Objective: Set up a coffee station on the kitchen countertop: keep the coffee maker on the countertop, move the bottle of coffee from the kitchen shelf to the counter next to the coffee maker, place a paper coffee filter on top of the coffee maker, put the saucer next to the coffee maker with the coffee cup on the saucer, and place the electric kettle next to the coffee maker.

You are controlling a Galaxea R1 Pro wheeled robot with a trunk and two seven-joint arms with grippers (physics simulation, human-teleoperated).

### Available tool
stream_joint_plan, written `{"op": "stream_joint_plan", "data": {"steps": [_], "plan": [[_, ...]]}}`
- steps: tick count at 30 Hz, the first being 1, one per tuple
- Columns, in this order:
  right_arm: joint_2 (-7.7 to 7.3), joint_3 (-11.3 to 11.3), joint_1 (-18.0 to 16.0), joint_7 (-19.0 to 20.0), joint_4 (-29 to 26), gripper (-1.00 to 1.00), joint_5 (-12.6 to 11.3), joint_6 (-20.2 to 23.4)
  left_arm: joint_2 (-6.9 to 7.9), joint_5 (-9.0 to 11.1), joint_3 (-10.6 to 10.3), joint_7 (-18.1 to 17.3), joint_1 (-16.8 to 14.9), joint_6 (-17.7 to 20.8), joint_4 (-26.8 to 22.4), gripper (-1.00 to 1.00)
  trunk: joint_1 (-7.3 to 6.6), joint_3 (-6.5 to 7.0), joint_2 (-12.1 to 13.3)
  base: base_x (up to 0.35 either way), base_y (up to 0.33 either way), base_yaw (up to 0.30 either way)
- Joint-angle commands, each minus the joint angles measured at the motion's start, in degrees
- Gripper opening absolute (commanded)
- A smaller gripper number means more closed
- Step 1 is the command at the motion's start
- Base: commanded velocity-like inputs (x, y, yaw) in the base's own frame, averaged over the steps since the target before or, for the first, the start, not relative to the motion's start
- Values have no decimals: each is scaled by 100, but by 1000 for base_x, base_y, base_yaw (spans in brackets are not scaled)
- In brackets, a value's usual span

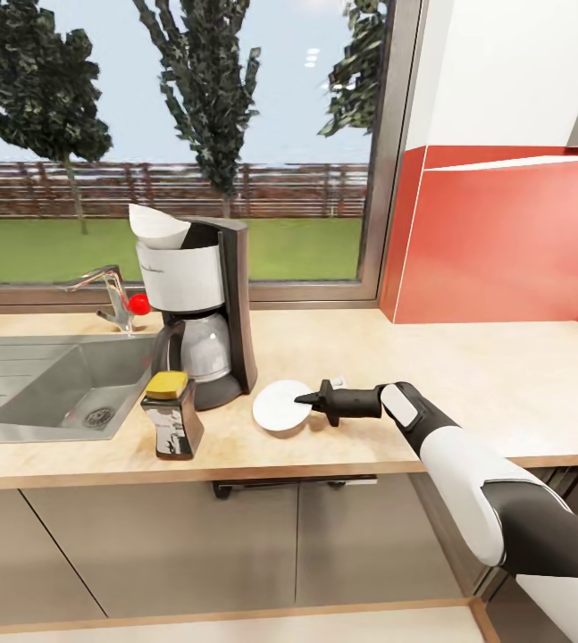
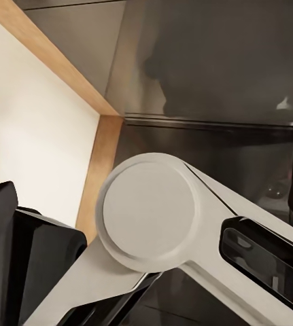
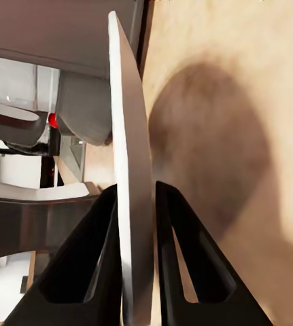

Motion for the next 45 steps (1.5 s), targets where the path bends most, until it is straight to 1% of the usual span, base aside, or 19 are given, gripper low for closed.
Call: {"op": "stream_joint_plan", "data": {"steps": [1, 4, 5, 36, 45], "plan": [[-2, 56, 0, -66, 66, -100, 270, -54, 0, -42, 46, -16, 6, 48, -15, 100, 1, -6, -2, 0, 0, 0], [1, 56, 0, -77, 65, -100, 269, -54, 0, -43, 46, -16, 6, 48, -15, 100, 1, -6, -2, 0, 0, 0], [1, 55, 0, -79, 65, 100, 269, -54, 0, -44, 46, -16, 6, 48, -15, 100, 1, -6, -2, 0, 0, 0], [-7, 60, 0, -82, 59, 100, 269, -54, 0, -39, 46, -16, 6, 48, -15, 100, 1, -6, -2, 0, 0, 0], [-7, 54, 0, -82, 61, 100, 269, -54, 0, -42, 46, -16, 6, 48, -15, 100, 1, -6, -2, 0, -88, 0]]}}
